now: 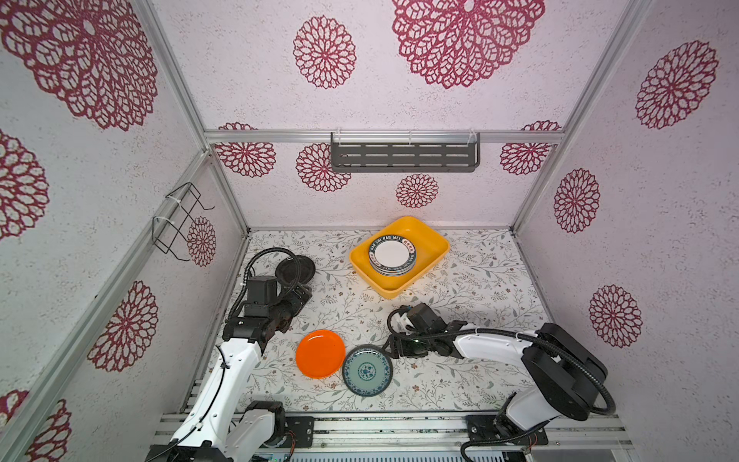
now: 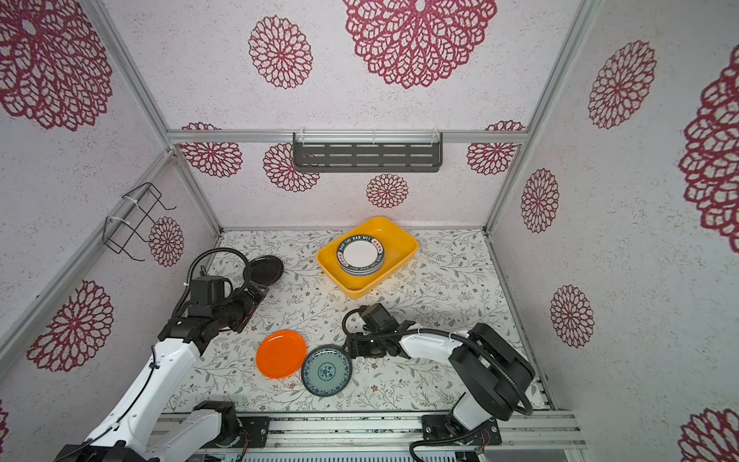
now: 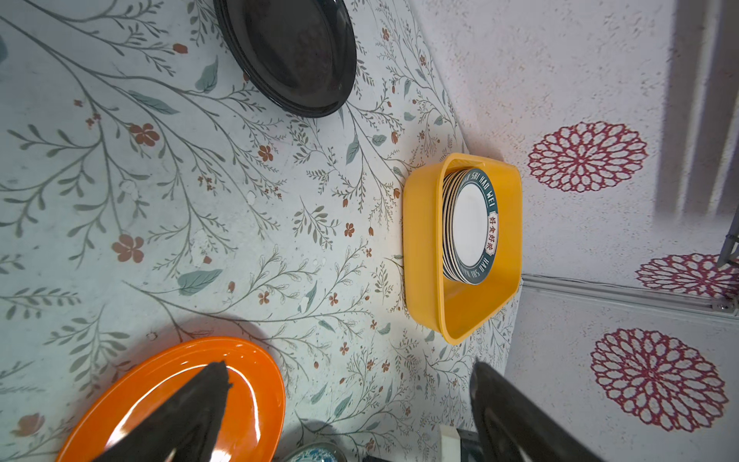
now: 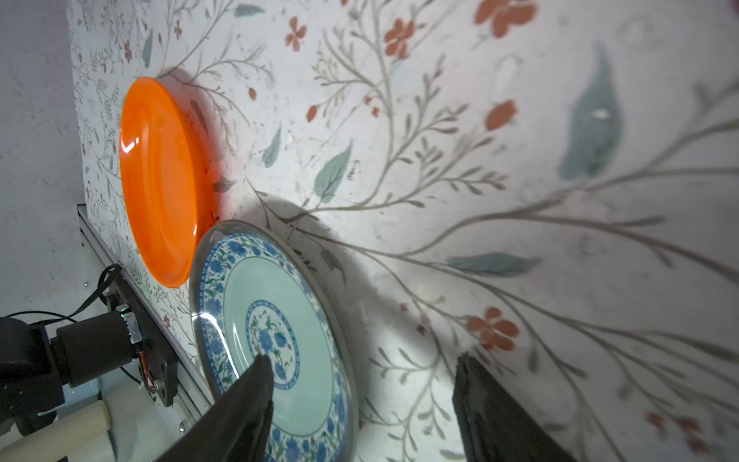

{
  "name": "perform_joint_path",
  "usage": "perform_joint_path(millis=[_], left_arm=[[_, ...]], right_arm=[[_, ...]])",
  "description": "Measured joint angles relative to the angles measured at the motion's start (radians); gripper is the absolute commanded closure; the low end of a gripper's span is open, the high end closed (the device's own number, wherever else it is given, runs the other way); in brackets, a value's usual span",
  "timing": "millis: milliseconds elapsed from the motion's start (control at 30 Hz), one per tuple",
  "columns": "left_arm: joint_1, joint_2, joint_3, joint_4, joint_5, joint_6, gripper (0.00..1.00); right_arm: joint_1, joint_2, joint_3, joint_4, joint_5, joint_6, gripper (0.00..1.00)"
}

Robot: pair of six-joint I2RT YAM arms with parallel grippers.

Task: Place the plates into the plastic bin on the countertop
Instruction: 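Grasp the rim of the blue-floral plate with right gripper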

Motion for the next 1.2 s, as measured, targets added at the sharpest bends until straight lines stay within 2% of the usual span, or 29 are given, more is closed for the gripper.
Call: perform_joint_path(millis=[433,733,800,933,1200], left_arm=[[0.006,-0.034,-0.045,0.007,0.036,0.0,0.03],[0.007,-0.042,-0.047,0.007,0.037,0.0,0.03],[0.007,-0.042,-0.047,0.006,0.036,0.0,0.03],[0.007,-0.042,-0.047,0.005,0.036,0.0,0.03],[0.007,-0.045,-0.047,-0.021,0.034,0.008,0.03]], right_arm=[[0.045,0.045,0.006,0.077,0.026,-0.006,0.44],[0.061,0.026,-0.016,0.05,0.019,-0.057,0.56],[0.064,0.019,-0.026,0.051,0.018,-0.059,0.61],[0.065,0.02,-0.031,0.04,0.017,-0.061,0.78],[0.067,0.031,-0.03,0.031,0.009,-0.06,0.91]])
